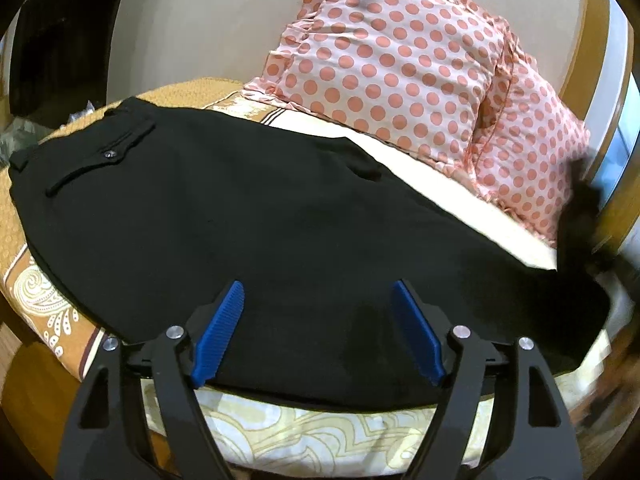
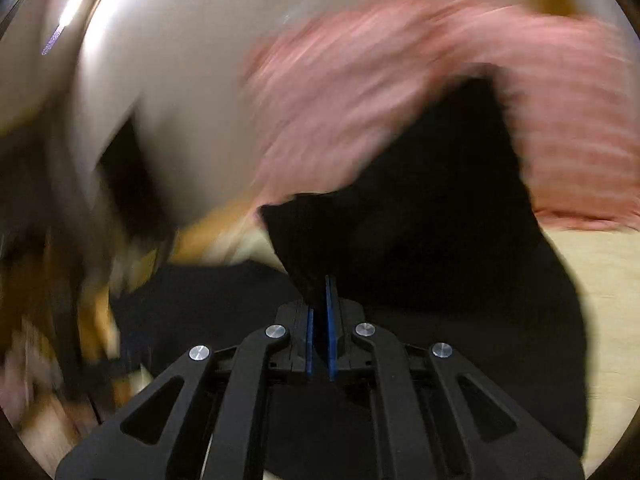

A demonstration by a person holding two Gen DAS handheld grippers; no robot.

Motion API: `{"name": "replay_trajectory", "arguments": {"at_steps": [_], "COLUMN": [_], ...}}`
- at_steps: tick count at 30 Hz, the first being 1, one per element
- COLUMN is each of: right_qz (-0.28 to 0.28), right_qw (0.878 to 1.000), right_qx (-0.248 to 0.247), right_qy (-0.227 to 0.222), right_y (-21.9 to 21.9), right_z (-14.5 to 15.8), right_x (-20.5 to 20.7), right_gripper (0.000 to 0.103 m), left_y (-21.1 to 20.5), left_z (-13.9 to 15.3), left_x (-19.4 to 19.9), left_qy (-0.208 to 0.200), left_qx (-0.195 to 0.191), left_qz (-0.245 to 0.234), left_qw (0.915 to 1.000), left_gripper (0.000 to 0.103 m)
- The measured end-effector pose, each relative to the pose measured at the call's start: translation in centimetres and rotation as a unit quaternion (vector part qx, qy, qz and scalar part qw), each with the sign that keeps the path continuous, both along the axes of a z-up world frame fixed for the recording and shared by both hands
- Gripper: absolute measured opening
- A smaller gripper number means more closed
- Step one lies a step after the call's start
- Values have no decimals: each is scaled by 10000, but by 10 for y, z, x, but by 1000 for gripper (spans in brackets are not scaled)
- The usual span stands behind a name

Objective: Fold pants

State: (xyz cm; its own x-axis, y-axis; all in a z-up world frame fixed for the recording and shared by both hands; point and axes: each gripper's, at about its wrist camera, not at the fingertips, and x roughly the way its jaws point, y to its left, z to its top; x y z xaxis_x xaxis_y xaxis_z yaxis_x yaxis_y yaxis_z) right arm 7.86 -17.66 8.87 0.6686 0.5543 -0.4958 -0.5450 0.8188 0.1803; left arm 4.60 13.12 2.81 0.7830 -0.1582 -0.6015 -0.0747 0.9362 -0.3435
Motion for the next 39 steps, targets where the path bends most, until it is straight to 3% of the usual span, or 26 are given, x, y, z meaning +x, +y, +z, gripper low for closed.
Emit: {"name": "replay_trajectory", "arguments": {"at_steps": [1,2,4,11,15,19,22,23,26,36,37,38,39], "right_qz": [305,420,567,512,631,591,728,758,916,903,902,906,911], "right_qw": [9984,9970,9952,9962,9944,9923,9893,9891,9905,9935,9934,9931,9928], "right_qx": [-460,-614,-610,-649,-821,-1082,-1246,-1212,-729,-144,-115,-63,-30], "right_qy": [133,234,518,276,197,-125,215,358,715,673,704,748,780], "right_y": [33,46,61,67,86,100,105,103,89,64,64,62,61], "right_z": [-22,-34,-52,-45,-56,-57,-63,-65,-63,-45,-46,-48,-48], "right_x": [-3,-4,-4,-6,-18,-24,-21,-20,-19,-24,-23,-23,-23], "right_gripper": [5,5,5,5,5,5,8,16,66,69,69,69,69], "left_y": [5,9,24,87,121,137,142,144,151,172,170,169,168], "left_z": [2,4,10,23,13,4,3,2,3,2,2,2,1], "left_x": [-3,-5,-15,-35,-35,-34,-31,-32,-30,-16,-16,-15,-13], "left_qy": [-9,-23,-105,-314,-97,39,78,90,125,241,251,260,256], "left_qx": [-120,-176,-162,-292,-833,-1162,-1259,-1274,-1417,-1614,-1585,-1577,-1589], "left_qz": [-1,27,226,1220,1694,1877,1933,1984,2101,2255,2244,2216,2144], "left_qw": [9999,9998,9996,9916,9820,9753,9730,9718,9673,9605,9612,9619,9634], "left_gripper": [77,77,77,77,77,76,76,76,76,78,72,55,45]}}
